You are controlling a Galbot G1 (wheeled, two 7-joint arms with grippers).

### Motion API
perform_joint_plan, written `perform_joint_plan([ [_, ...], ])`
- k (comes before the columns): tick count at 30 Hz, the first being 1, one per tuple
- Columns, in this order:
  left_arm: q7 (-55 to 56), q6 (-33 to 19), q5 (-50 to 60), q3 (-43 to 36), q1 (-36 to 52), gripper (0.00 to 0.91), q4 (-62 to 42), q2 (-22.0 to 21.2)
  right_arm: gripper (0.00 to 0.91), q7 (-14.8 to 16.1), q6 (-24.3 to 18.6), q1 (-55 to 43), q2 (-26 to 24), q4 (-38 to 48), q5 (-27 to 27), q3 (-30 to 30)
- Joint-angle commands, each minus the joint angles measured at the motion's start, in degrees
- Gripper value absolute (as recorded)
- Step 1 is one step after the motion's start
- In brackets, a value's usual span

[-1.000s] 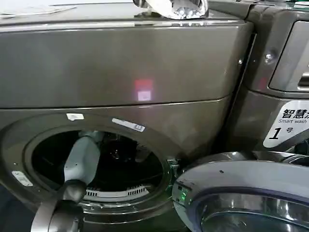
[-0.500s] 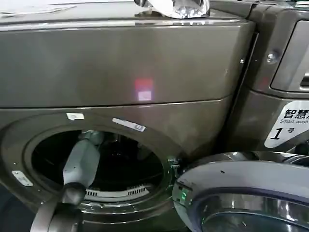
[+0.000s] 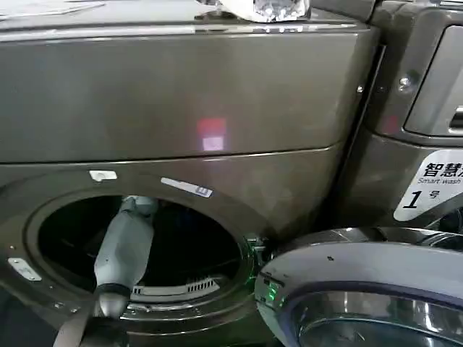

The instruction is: Grasp the clothes from the dryer.

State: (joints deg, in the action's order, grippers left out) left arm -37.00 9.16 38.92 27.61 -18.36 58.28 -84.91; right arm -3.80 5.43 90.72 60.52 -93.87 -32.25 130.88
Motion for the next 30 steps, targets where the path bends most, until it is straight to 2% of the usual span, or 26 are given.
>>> perform_joint_plan([
  [1,36.1,14.0,-33.6,0.8,-9.1,0.0,17.0,-0.7,0.907,0.6,0.7,-0.3,0.7,-0.9,0.6,-0.3],
  [9,44.2,13.3,-40.7,1.1,-13.3,0.0,21.0,-2.9,0.907,0.4,0.9,-0.5,1.3,-1.9,0.3,-1.3],
  [15,44.5,13.0,-41.5,1.1,-13.0,0.0,20.0,-2.6,0.907,1.4,-0.2,-0.4,1.3,-1.7,-0.8,-1.1],
  [18,44.5,13.0,-42.0,1.2,-13.2,0.0,20.1,-2.6,0.907,0.8,0.7,-0.7,1.4,-2.2,-1.0,-1.1],
  [20,44.4,13.1,-42.1,1.2,-13.3,0.0,20.2,-2.5,0.907,0.3,-0.3,-0.8,1.3,-2.1,-1.1,-1.4],
  [30,43.0,13.3,-41.8,0.9,-13.7,0.0,20.8,-2.1,0.907,1.0,-1.0,-0.3,1.3,-2.2,-1.3,-1.1],
])
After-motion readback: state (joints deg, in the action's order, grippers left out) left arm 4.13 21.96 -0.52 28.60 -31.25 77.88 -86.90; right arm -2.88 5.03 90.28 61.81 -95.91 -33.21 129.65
